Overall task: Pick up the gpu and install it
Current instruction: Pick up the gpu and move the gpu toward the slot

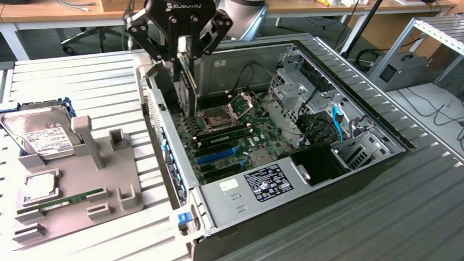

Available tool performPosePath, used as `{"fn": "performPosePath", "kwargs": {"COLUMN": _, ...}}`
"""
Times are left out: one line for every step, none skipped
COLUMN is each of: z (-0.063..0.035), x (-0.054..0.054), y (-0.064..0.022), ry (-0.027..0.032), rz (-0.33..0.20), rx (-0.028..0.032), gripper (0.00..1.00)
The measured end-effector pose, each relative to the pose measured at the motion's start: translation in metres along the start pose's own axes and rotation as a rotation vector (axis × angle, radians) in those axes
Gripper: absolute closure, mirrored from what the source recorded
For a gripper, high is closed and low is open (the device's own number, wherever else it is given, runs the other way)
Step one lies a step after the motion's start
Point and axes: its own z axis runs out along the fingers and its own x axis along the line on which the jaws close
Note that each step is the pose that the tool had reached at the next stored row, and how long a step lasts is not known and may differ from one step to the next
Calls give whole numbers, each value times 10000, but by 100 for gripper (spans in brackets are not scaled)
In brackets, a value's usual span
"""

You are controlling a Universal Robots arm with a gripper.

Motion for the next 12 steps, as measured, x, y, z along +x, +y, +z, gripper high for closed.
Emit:
{"fn": "performPosePath", "kwargs": {"z": 1, "x": -61, "y": 2, "ry": 1, "rz": -2, "rx": 0, "gripper": 73}}
{"fn": "performPosePath", "kwargs": {"z": 3, "x": -129, "y": 5, "ry": 0, "rz": 0, "rx": 1, "gripper": 73}}
{"fn": "performPosePath", "kwargs": {"z": 4, "x": -169, "y": 7, "ry": 1, "rz": 1, "rx": 0, "gripper": 73}}
{"fn": "performPosePath", "kwargs": {"z": 5, "x": -209, "y": 8, "ry": 0, "rz": -1, "rx": 0, "gripper": 73}}
{"fn": "performPosePath", "kwargs": {"z": 6, "x": -241, "y": 10, "ry": 0, "rz": -2, "rx": 0, "gripper": 73}}
{"fn": "performPosePath", "kwargs": {"z": 7, "x": -279, "y": 11, "ry": 0, "rz": -1, "rx": 0, "gripper": 73}}
{"fn": "performPosePath", "kwargs": {"z": 8, "x": -315, "y": 13, "ry": 0, "rz": 0, "rx": 0, "gripper": 73}}
{"fn": "performPosePath", "kwargs": {"z": 9, "x": -351, "y": 14, "ry": 0, "rz": 0, "rx": 0, "gripper": 73}}
{"fn": "performPosePath", "kwargs": {"z": 10, "x": -388, "y": 16, "ry": 0, "rz": 0, "rx": 1, "gripper": 73}}
{"fn": "performPosePath", "kwargs": {"z": 11, "x": -424, "y": 17, "ry": 0, "rz": -1, "rx": 0, "gripper": 73}}
{"fn": "performPosePath", "kwargs": {"z": 12, "x": -472, "y": 19, "ry": 1, "rz": -1, "rx": 0, "gripper": 73}}
{"fn": "performPosePath", "kwargs": {"z": 13, "x": -512, "y": 21, "ry": 0, "rz": 1, "rx": 0, "gripper": 73}}
